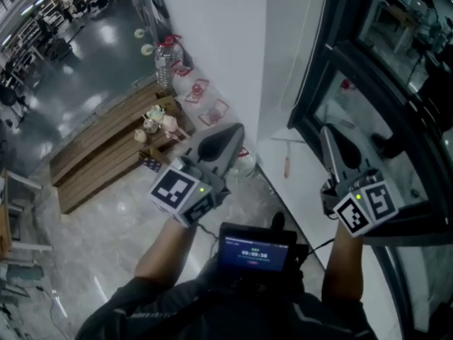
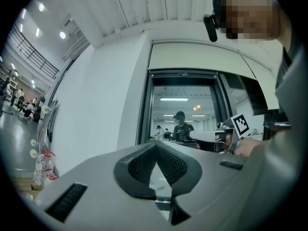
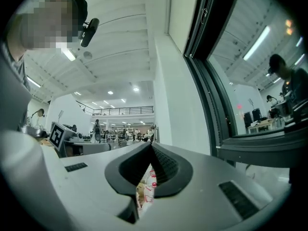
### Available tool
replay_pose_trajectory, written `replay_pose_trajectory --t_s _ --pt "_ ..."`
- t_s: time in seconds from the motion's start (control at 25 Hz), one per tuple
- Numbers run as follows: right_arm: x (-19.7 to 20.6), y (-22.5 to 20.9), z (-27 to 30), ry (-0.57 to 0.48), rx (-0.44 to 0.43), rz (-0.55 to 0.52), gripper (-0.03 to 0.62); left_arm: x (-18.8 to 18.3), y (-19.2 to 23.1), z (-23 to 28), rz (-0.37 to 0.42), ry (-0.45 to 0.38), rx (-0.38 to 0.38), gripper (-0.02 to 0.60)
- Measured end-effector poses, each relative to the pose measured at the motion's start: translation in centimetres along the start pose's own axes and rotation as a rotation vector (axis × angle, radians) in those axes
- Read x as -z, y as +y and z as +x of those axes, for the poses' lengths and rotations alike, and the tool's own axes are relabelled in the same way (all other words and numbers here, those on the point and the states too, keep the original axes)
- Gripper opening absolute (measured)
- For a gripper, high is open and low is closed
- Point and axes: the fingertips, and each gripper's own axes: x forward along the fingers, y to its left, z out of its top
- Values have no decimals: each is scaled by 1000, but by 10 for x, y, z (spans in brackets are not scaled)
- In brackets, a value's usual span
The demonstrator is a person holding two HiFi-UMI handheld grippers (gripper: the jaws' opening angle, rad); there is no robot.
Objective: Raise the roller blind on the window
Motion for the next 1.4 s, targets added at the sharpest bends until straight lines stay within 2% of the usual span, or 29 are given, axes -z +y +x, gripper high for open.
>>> replay_pose_trajectory --t_s 0.12,0.28,0.52,0.8,1.16,1.4 --pt "-2 11 -16 0 26 5 23 1 -10 -12 -4 4 23 0" --pt "-10 12 -37 -10 38 -2 21 -9 -25 -17 9 -28 10 0" --pt "-15 -4 -60 6 29 -43 20 -12 -53 -8 8 -20 -11 0" --pt "-20 -22 -82 -12 5 -34 20 -13 -81 9 20 -36 -26 0" --pt "-28 -27 -89 -30 -13 -38 20 -16 -93 11 46 -21 -51 0" --pt "-28 -24 -87 -35 6 -57 20 -14 -91 7 43 -27 -54 0"
